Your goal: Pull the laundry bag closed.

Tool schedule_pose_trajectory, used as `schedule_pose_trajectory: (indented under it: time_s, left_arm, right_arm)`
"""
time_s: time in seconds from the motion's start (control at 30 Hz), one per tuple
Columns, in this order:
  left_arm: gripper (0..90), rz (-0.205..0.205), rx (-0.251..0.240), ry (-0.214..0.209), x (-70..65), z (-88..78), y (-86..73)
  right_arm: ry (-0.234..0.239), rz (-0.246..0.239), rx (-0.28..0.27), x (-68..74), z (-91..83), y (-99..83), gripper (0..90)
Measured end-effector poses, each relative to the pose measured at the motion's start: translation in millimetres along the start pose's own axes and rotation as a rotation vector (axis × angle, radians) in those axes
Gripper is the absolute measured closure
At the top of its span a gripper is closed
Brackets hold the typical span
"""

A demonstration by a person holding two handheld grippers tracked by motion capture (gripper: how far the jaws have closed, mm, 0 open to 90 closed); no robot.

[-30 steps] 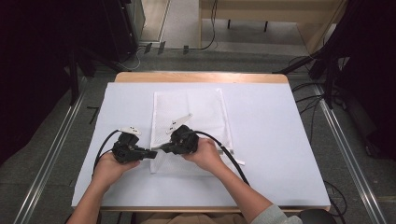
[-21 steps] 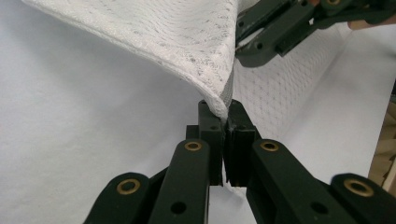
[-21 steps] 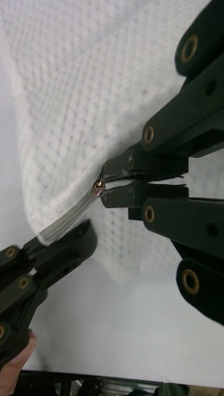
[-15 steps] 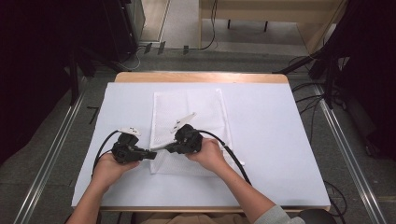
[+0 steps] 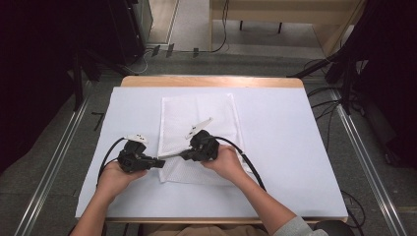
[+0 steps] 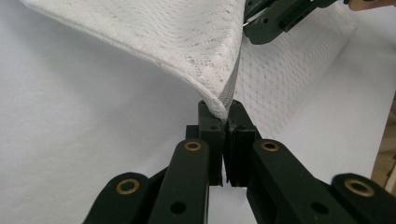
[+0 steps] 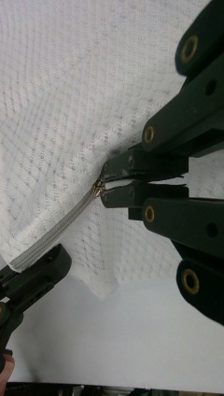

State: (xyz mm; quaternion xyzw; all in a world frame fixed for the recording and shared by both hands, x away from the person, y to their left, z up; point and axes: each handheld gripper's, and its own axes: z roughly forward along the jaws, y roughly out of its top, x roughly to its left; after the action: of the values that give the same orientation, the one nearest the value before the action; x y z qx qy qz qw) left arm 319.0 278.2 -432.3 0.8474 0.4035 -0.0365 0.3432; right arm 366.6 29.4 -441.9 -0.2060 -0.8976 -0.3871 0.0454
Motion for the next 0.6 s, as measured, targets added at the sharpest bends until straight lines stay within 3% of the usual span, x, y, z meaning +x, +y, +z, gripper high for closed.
schedule_pose_trajectory:
  time_s: [0.6]
  left_arm:
    - [88.2,-0.003,0.001,0.003,1.1,-1.5,-1.7]
  right_arm:
    - [-0.024,0.001,0.024,-2.3,-7.9,-7.5,88.0]
